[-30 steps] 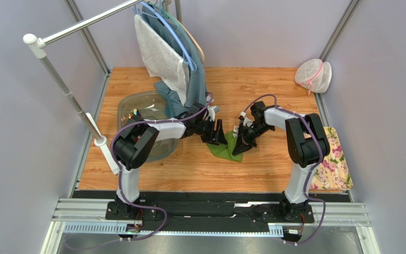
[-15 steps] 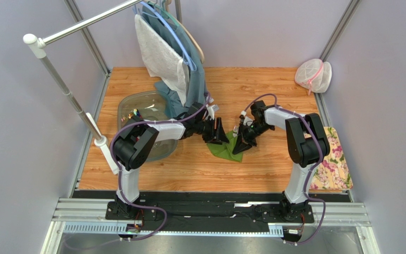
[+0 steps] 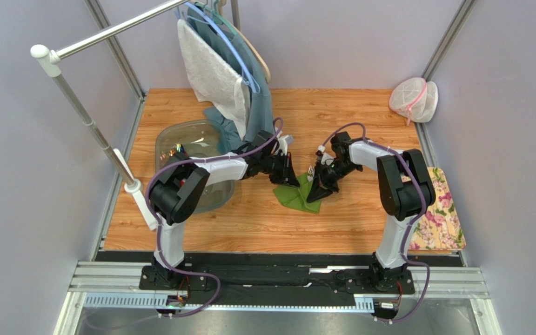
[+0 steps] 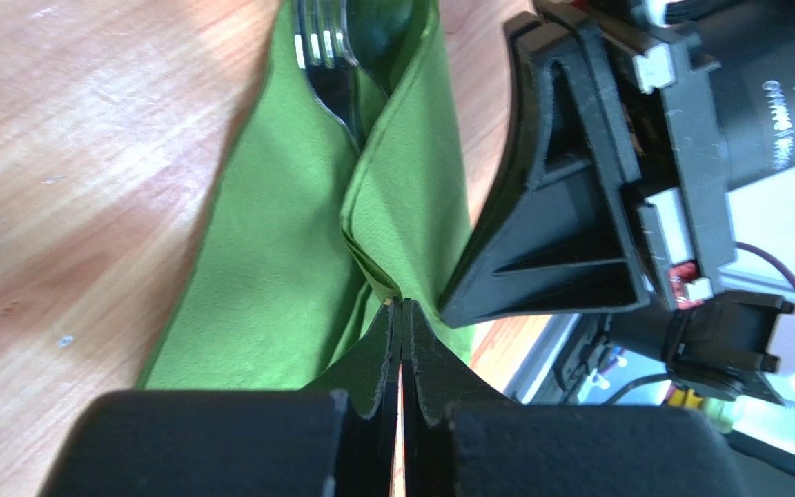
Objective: Place the utensils on the paper napkin and roll it up
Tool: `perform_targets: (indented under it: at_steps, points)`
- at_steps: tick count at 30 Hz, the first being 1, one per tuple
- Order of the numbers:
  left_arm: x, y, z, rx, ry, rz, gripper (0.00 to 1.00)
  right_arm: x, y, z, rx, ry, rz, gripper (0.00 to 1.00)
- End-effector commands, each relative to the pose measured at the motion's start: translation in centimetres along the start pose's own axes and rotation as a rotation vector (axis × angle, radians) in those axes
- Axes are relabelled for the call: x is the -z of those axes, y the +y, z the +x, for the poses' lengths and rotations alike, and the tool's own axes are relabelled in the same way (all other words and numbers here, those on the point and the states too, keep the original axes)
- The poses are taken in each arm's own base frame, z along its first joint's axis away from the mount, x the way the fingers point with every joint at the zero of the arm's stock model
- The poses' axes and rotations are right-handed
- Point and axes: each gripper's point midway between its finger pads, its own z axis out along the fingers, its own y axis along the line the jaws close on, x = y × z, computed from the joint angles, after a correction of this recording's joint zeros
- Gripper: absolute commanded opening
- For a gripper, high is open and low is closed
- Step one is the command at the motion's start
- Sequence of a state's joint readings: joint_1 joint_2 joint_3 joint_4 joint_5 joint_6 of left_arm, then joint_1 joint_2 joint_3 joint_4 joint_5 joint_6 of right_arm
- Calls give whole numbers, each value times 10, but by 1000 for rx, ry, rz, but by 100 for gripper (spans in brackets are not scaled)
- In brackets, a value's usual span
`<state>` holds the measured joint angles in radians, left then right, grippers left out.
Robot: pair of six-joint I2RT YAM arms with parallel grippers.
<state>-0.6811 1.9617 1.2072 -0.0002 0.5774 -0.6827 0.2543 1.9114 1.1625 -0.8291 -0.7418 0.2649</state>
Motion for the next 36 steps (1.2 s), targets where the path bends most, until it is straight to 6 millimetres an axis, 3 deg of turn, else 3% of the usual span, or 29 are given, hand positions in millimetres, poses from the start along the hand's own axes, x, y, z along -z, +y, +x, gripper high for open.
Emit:
perform_targets:
  at_steps: [1,9,18,21,22,25,28,31,36]
  points:
    - [-1,3,-11,-60,-11,-44,0,12,16,-5,45,-25,-29,5]
    - [-2,25,-16,-106,-33,-149,0,7,15,8,40,18,-20,6]
    - [-2,35,-15,-128,-40,-182,0,-11,-3,-7,24,-1,39,5]
    - [5,27,-19,-119,-70,-140,3,-14,-8,-9,22,-7,57,5]
    - [11,14,-22,-140,-98,-82,15,-15,-9,-10,17,-8,58,5]
    - [30,-14,-32,-207,-168,9,28,-17,-10,-12,12,-10,58,5]
    - [41,-30,-28,-232,-170,52,31,-18,-9,-13,8,-10,54,5]
    - [42,-35,-17,-237,-143,66,31,-18,-10,-13,4,-9,51,5]
    - [30,-44,-3,-251,-100,93,30,-17,-8,-13,8,-13,50,5]
